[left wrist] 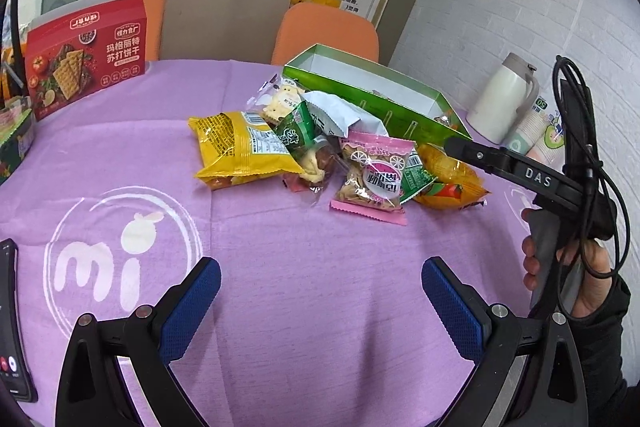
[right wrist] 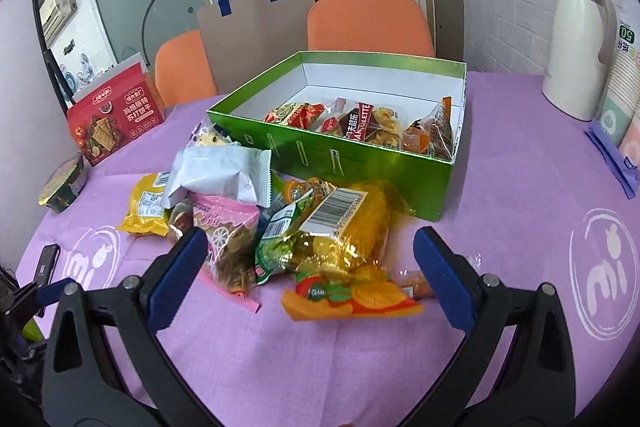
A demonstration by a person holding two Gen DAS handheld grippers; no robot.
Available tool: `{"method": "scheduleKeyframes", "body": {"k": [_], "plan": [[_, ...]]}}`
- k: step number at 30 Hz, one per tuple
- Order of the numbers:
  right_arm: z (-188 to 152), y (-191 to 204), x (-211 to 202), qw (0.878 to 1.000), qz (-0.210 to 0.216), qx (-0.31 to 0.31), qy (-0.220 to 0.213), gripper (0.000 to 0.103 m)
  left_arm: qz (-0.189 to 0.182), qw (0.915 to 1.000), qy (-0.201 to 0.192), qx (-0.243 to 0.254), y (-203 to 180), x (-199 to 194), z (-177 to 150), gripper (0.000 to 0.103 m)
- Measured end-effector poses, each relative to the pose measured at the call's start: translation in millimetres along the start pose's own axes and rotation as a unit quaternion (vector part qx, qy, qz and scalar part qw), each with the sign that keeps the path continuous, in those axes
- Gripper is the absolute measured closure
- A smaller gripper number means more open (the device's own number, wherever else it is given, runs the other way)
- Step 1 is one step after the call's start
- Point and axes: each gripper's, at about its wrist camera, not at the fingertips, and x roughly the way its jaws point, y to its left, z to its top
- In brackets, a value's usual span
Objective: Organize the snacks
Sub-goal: 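Withdraw both tools from the box back over the pile, then grasp the yellow barcode bread bag with the left tool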
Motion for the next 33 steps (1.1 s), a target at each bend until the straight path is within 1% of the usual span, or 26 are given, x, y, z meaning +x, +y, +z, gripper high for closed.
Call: {"method": "scheduleKeyframes", "body": {"k": [4,5,6,9,11,13,16,19,23,26,28,31,33], "plan": [[2,-5,13,1.000,-0.004,0.005,0.015,0.001,0.001,0.9999,0.003,-0.010,7,3,0,0.001],[2,-6,14,1.000,-0.005,0.005,0.017,0.003,0.000,0.9999,0.004,-0.012,8,4,1,0.001],[2,-7,15,1.000,-0.006,0.005,0.020,0.007,0.000,0.9999,0.006,-0.014,9,5,1,0.001],[0,-14,16,1.000,-0.004,0.013,0.027,0.012,0.002,0.9998,0.012,-0.018,11,10,1,0.001],[-1,-18,16,0.999,-0.003,0.016,0.030,0.023,0.000,0.9997,0.016,-0.018,11,13,2,0.001],[-2,-21,17,0.999,0.005,0.018,0.035,0.042,0.001,0.9997,0.017,-0.017,9,14,2,0.001],[-2,-21,16,0.999,0.009,0.013,0.031,0.051,0.002,0.9997,0.019,-0.014,7,14,1,0.001],[-1,-20,5,1.000,0.017,0.012,0.013,0.059,0.002,0.9997,0.019,-0.014,6,12,1,0.001],[1,-16,-23,0.999,0.029,0.007,-0.020,0.062,0.003,0.9997,0.018,-0.015,6,12,1,0.001],[-4,-12,-52,0.998,0.051,-0.003,-0.038,0.062,-0.002,0.9997,0.017,-0.015,3,9,1,0.001],[-12,-11,-68,0.997,0.063,-0.011,-0.044,0.062,-0.007,0.9998,0.016,-0.012,0,8,1,0.001],[-29,-14,-87,0.997,0.058,-0.013,-0.047,0.061,-0.013,0.9998,0.015,-0.005,-7,8,1,0.001],[-42,-23,-94,0.997,0.057,0.000,-0.042,0.061,-0.020,0.9996,0.017,0.000,-13,9,2,0.001]]}}
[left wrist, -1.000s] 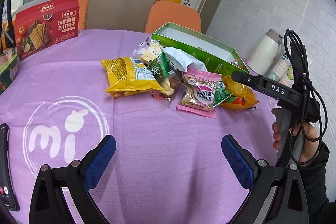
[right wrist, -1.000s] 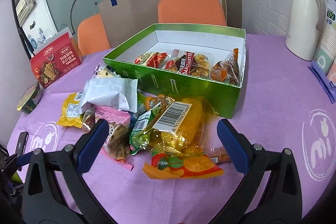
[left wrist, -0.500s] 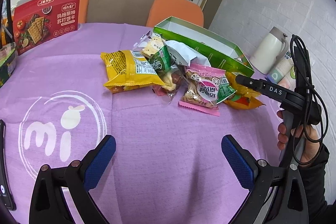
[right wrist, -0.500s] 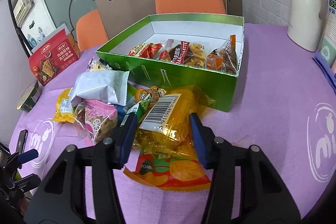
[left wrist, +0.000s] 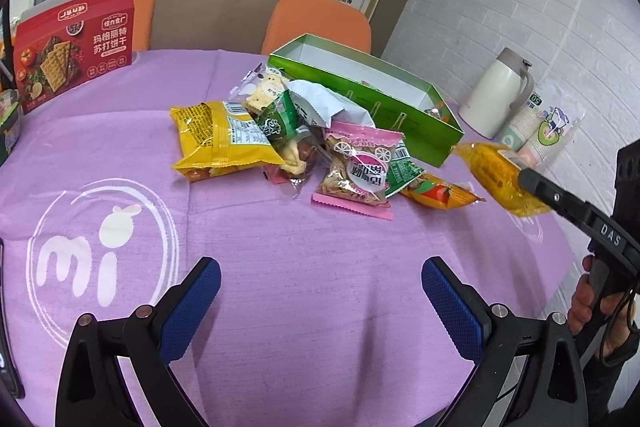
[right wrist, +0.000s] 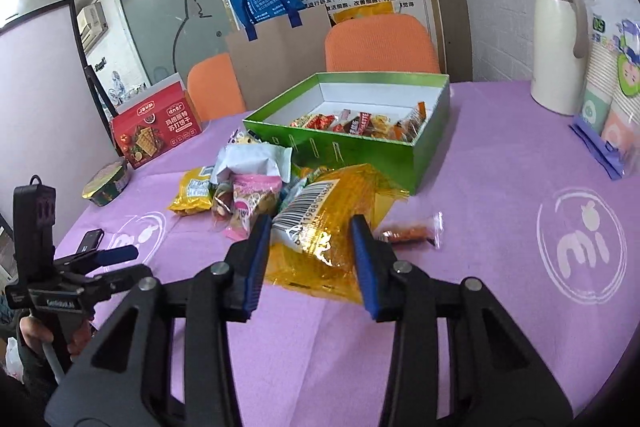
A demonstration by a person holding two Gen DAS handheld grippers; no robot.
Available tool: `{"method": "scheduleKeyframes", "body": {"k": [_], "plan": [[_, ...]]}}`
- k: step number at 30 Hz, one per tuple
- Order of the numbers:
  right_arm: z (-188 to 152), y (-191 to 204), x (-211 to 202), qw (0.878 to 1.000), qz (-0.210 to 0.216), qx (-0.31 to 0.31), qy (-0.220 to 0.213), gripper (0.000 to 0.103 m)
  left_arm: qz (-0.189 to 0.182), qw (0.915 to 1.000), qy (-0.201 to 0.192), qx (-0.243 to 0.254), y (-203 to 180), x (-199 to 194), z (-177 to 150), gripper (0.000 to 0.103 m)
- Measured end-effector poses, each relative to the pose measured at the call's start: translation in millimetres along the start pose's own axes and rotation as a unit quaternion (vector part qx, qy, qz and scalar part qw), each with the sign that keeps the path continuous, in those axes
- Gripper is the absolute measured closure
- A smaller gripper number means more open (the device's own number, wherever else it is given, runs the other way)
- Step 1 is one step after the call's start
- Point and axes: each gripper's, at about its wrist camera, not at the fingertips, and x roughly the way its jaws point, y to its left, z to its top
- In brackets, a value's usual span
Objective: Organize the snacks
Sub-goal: 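Grasp the yellow barcode bread bag with the left tool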
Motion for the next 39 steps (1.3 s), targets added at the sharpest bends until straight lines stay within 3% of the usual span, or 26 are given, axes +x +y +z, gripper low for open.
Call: {"method": "scheduleKeyframes", "body": {"k": [4,7,10,12,13,15,18,22,28,30,32,33,35,36,39], "plan": [[-29,-17,-2,0.999,0.004,0.032,0.028,0.060,-0.021,0.9995,0.002,0.022,-20,4,3,0.001],[-46,-23,10,0.996,0.032,0.061,0.059,0.060,-0.033,0.9987,0.007,0.037,-37,10,6,0.001],[-52,-12,18,0.995,0.055,0.043,0.072,0.060,-0.042,0.9973,0.013,0.058,-54,13,5,0.001],[-47,-8,12,0.997,0.050,0.026,0.059,0.056,-0.042,0.9964,0.016,0.072,-61,13,2,0.001],[-44,-11,7,0.998,0.043,0.026,0.047,0.045,-0.042,0.9962,0.016,0.074,-62,12,1,0.001],[-38,-23,-8,0.998,0.028,0.045,0.016,0.036,-0.050,0.9959,0.020,0.073,-64,13,0,0.001],[-28,-44,-22,0.998,0.001,0.062,-0.011,0.036,-0.071,0.9942,0.031,0.075,-71,20,2,0.001],[-15,-59,-25,0.997,-0.061,0.040,-0.026,0.036,-0.109,0.9875,0.045,0.104,-101,33,2,0.001],[-6,-73,-13,0.998,-0.058,0.022,-0.026,0.036,-0.124,0.9772,0.076,0.154,-144,68,1,0.002],[-3,-75,-5,0.999,-0.048,0.015,-0.020,0.036,-0.125,0.9749,0.085,0.164,-150,78,-2,0.008],[4,-76,7,0.999,-0.032,0.006,-0.008,0.043,-0.122,0.9734,0.096,0.168,-152,87,-4,0.022],[8,-76,17,1.000,-0.022,0.001,0.002,0.052,-0.123,0.9729,0.102,0.167,-152,91,-5,0.026],[16,-76,32,1.000,-0.008,-0.005,0.015,0.061,-0.125,0.9721,0.120,0.158,-148,99,-7,0.053],[22,-75,43,1.000,-0.001,-0.007,0.022,0.062,-0.125,0.9717,0.128,0.154,-146,103,-8,0.058],[31,-74,70,0.999,0.018,-0.008,0.049,0.062,-0.127,0.9733,0.124,0.146,-140,98,-8,0.060]]}}
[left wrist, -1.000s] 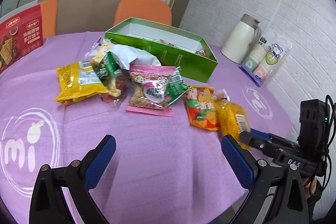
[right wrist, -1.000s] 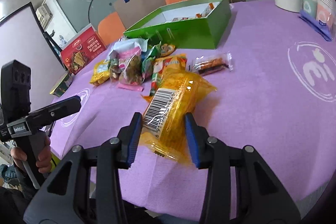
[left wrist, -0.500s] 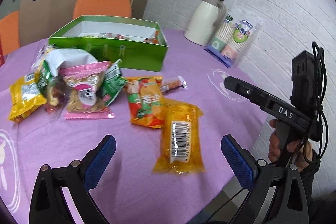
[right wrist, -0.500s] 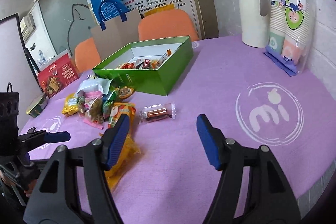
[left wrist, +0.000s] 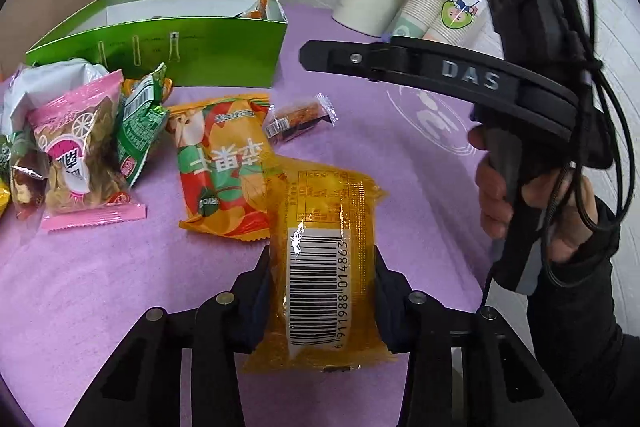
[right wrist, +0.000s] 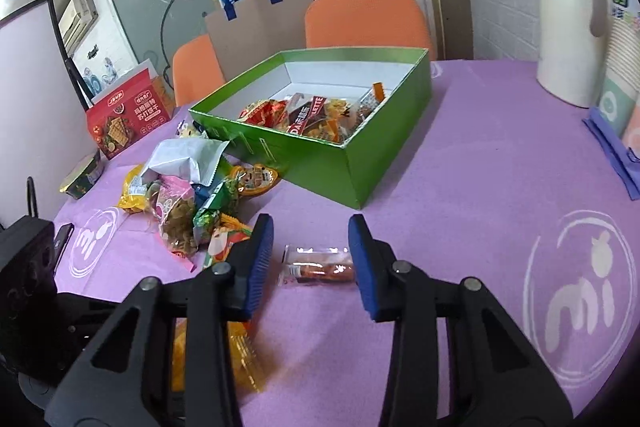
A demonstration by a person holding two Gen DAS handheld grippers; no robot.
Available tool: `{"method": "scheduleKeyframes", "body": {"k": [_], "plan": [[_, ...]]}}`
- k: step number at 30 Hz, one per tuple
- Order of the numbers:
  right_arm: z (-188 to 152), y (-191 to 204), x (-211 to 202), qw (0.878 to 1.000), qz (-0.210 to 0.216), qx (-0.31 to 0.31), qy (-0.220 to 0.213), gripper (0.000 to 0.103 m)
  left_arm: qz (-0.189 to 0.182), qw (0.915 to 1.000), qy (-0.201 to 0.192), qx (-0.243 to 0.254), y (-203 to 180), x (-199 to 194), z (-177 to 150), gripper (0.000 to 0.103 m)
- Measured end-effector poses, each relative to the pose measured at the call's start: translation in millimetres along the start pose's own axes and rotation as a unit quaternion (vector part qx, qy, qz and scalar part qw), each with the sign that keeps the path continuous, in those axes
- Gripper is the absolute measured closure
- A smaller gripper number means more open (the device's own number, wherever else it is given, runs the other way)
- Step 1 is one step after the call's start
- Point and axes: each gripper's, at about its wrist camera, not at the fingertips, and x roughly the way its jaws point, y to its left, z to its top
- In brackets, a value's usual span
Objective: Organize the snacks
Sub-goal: 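Grasp the yellow barcode bread bag with the left tool, then grasp the small clear sausage packet with the right tool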
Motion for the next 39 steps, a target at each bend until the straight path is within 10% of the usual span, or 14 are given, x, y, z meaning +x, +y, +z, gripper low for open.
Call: {"method": "scheduleKeyframes", "body": {"k": [13,19,33,39], "plan": [[-37,4,-5,0.995,0.059,0.038,0.071,0.063,0.045,0.9955,-0.041,-0.072,54,-58,-25,0.060],[-40,27,-12,0.997,-0.030,-0.035,0.055,0.063,0.049,0.9943,-0.042,-0.085,60,-59,-26,0.057],[-41,20,16,0.995,-0.047,-0.007,0.083,0.073,0.062,0.9938,-0.038,-0.085,64,-49,-21,0.044],[-43,21,5,0.996,-0.052,-0.008,0.076,0.081,0.048,0.9940,-0.031,-0.094,69,-45,-23,0.062]]}}
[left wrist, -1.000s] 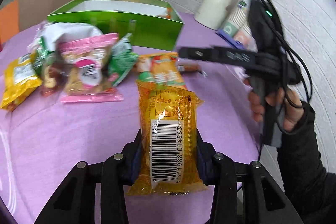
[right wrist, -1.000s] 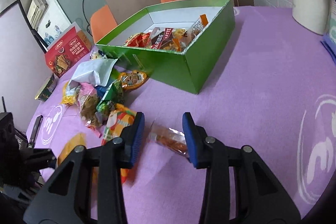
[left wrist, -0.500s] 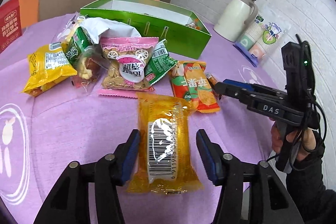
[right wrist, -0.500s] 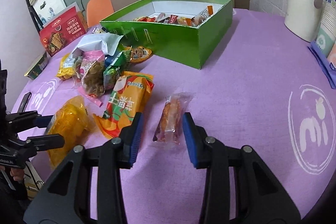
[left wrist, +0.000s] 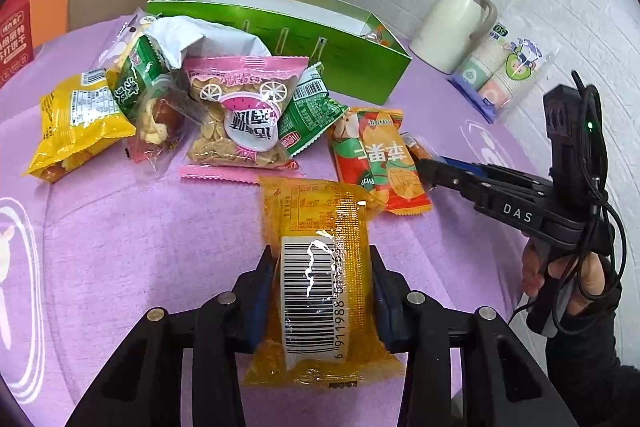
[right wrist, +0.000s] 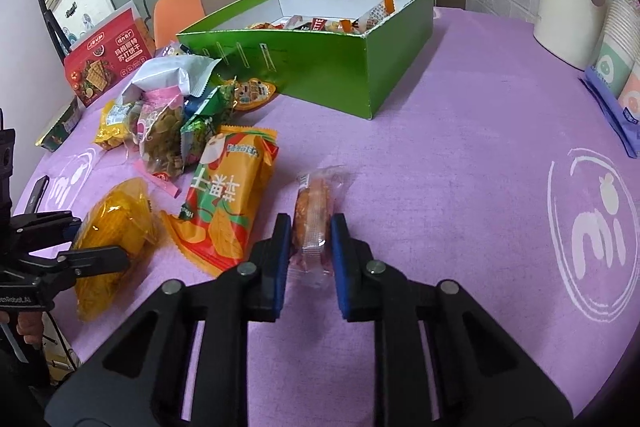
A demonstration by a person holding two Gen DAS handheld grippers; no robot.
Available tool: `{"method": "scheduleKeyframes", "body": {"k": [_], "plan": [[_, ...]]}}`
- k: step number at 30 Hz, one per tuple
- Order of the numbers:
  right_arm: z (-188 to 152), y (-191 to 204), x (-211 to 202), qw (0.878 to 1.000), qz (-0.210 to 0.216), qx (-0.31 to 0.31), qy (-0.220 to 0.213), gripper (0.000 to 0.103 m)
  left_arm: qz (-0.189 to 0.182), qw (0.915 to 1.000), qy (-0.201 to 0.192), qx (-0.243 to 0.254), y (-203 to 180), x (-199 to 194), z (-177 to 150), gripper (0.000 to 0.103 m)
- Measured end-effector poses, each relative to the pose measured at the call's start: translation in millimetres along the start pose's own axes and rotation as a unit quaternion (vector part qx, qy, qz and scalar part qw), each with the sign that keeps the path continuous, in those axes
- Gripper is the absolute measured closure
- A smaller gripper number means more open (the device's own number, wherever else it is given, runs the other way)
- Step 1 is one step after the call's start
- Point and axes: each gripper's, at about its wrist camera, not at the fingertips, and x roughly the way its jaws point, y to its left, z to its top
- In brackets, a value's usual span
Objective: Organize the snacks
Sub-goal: 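Grasp the small clear sausage packet with the right tool, then lower the bread bag into the box with the left tool while the right tool drops the sausage packet in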
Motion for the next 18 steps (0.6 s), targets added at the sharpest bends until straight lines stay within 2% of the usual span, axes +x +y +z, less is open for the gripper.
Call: {"method": "scheduleKeyframes", "body": {"k": [5,10,12,15,18], "plan": [[7,2,-41,0.999,0.009,0.004,-0.052,0.081,-0.021,0.9992,-0.031,0.013,-4,-33,11,0.063],[36,10,-67,0.994,0.024,-0.003,-0.102,0.081,-0.009,0.9955,-0.085,0.042,-15,-67,55,0.063],[50,13,-68,0.993,0.022,-0.006,-0.116,0.081,-0.006,0.9941,-0.100,0.042,-16,-73,77,0.063],[71,13,-60,0.992,0.028,-0.003,-0.125,0.081,0.020,0.9920,-0.114,0.049,-18,-72,112,0.063],[90,11,-45,0.991,0.033,0.003,-0.129,0.081,0.016,0.9932,-0.111,0.031,-12,-59,145,0.063]]}}
